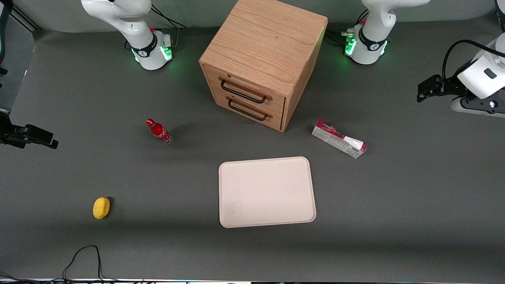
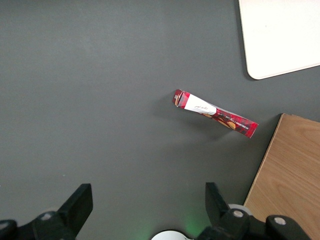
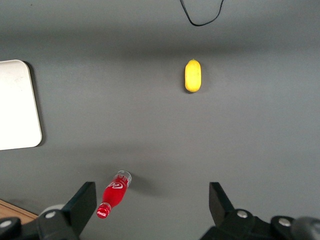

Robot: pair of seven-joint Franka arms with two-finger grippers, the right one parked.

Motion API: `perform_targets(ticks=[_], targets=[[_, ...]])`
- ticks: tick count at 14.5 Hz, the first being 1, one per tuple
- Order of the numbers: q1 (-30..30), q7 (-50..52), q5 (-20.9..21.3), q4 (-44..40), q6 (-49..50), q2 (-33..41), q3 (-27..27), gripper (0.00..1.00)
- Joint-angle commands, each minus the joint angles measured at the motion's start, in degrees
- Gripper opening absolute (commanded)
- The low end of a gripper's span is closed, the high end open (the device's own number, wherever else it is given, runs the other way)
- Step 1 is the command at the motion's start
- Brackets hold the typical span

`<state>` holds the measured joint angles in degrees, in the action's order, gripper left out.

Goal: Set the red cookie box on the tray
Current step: 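Move the left gripper down over the red-and-white cookie box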

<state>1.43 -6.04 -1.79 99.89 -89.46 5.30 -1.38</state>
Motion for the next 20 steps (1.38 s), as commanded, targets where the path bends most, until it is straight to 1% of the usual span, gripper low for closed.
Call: perform_targets(ticks=[1, 5, 7, 8, 10, 12, 13, 14, 16, 18, 20], targets=[[-0.3, -1.8, -0.7, 0.4, 1.0, 0.4, -0.2, 1.00], [0.0, -0.5, -0.5, 1.5, 0.3, -1.1, -0.3, 1.00], [0.8, 1.6, -0.7, 4.7, -1.8, -1.3, -0.8, 1.00], [0.9, 8.1, -0.7, 7.0, -4.3, -1.2, -2.0, 1.00], [1.6, 23.5, -2.1, 11.1, -8.6, -1.3, -4.0, 1.00], [2.3, 42.4, -2.8, 15.0, -13.9, -2.0, -8.6, 1.00], [2.4, 50.6, -2.9, 17.2, -16.8, -2.7, -10.3, 1.00], [2.7, 57.0, -3.1, 19.0, -19.4, -3.9, -10.7, 1.00], [3.8, 66.5, -3.7, 22.5, -24.3, -5.9, -10.7, 1.00], [4.4, 72.6, -5.0, 26.1, -30.0, -7.4, -10.7, 1.00], [5.5, 78.3, -5.0, 27.4, -35.2, -10.7, -10.7, 1.00]])
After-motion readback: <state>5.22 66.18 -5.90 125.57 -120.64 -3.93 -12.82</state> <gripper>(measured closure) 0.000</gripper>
